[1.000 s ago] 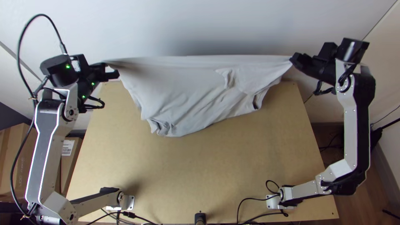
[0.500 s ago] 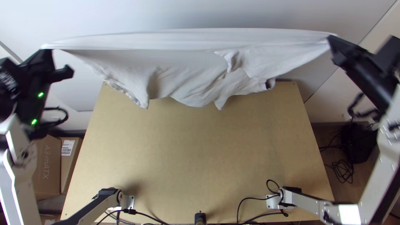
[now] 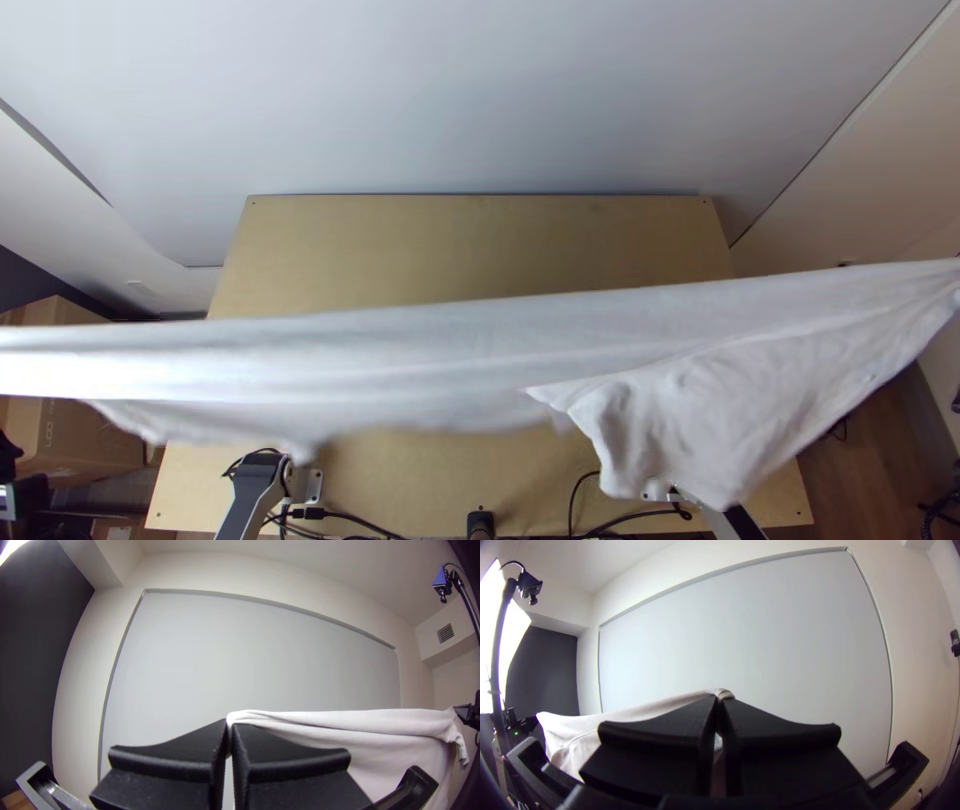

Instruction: Fold the t-shirt

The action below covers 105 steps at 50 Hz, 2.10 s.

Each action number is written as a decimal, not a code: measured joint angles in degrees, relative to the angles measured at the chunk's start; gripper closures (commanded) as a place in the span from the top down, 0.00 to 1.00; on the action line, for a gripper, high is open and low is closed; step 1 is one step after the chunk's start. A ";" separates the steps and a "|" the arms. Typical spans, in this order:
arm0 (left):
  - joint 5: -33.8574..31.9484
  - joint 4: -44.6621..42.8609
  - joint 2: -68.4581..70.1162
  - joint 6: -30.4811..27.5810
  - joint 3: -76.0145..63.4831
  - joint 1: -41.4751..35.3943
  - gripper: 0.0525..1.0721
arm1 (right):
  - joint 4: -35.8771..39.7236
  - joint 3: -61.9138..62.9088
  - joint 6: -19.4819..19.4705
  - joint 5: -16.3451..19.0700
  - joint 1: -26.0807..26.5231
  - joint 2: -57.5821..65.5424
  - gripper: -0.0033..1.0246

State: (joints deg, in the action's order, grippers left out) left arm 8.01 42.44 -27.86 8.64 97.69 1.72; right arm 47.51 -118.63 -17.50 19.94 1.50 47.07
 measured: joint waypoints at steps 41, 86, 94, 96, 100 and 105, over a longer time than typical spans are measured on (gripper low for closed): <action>-10.43 -25.83 -12.68 5.44 -64.37 -6.56 0.02 | -25.83 68.78 -8.04 -1.31 -3.98 12.55 0.03; -15.06 -47.30 -78.09 7.34 -28.65 -1.60 0.02 | -31.58 31.01 -9.22 -3.74 -4.59 69.40 0.03; -13.77 -47.12 -84.00 7.91 -20.57 -2.25 0.39 | -31.56 23.96 -9.84 -5.73 -4.37 73.37 0.71; -13.66 -46.40 -85.53 7.93 -18.08 -2.43 0.67 | -31.58 21.90 -9.99 -6.62 -4.37 74.27 0.83; -13.35 -43.01 -88.00 8.07 -12.92 -2.73 0.96 | -29.79 17.42 -11.30 -7.58 -3.96 75.67 0.87; -13.31 -37.46 -89.64 9.62 -6.58 -2.71 0.96 | -29.00 13.70 -13.09 -9.05 -2.36 75.73 0.89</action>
State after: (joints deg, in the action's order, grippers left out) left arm -5.30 4.97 -117.49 18.26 91.11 -0.99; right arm 18.50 -104.92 -30.59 10.90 -0.86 122.80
